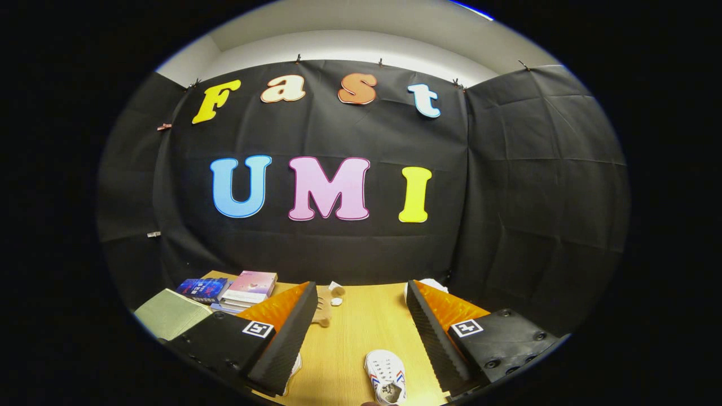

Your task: Open the storage box then place both shoes into the box .Put the left shoe in first, then the right shoe, with the right side of both shoes facing outward in a uniform manner.

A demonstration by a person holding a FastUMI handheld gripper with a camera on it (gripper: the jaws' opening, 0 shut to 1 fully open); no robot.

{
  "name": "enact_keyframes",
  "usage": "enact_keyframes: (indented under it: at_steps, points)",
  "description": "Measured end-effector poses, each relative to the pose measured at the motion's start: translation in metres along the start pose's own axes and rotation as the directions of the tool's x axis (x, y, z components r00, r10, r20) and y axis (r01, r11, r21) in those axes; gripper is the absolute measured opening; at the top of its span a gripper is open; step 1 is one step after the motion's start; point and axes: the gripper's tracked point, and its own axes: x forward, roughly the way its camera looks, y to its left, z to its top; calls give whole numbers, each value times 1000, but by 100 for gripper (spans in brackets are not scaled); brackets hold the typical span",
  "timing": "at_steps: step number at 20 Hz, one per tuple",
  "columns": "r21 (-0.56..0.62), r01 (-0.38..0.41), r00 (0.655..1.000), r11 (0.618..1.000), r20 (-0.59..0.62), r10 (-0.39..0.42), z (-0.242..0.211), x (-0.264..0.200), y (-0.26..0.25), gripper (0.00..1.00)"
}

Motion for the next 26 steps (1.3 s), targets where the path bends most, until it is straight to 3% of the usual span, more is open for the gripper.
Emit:
enact_keyframes:
  at_steps: [11, 17, 21, 26]
  points:
    - [8, -46, 997, 999, -64, 46, -21, 23, 28, 98]
    - [113, -158, 968, 981, -179, 177, -52, 24, 67, 98]
    - [186, -244, 900, 952, -323, 294, -93, 11, 110, 99]
    - [335, -396, 763, 855, -398, 509, -129, -20, 186, 99]
